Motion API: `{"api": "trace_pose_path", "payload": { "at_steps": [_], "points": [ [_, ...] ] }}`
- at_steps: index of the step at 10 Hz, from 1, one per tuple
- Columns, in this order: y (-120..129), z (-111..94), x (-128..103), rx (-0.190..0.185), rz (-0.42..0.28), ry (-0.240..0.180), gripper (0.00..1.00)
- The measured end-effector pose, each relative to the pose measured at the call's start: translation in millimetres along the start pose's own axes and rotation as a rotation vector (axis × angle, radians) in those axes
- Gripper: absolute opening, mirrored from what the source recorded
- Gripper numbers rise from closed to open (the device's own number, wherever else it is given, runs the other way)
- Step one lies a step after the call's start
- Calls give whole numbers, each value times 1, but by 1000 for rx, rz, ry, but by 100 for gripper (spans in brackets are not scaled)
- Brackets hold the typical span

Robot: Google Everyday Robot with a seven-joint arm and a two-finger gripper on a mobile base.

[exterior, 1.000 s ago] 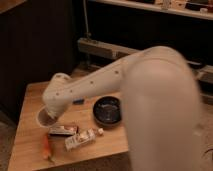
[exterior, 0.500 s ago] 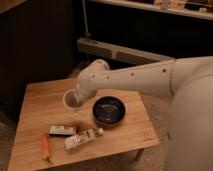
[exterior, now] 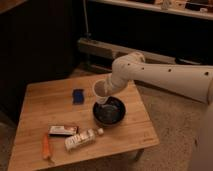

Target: Place the ceramic cup in the ceramic bowl

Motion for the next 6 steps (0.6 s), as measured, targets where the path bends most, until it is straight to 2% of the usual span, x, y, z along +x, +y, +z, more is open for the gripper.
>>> {"api": "trace_pose_path", "payload": {
  "at_steps": [1,3,4,5,6],
  "points": [
    [-33,8,10,17,74,31,0],
    [-63,38,25,33,140,85,0],
    [-74,55,31,38,160,111,1],
    [-75,66,33,37,167,129,7],
    [-70,77,32,34,168,145,16]
  ]
}}
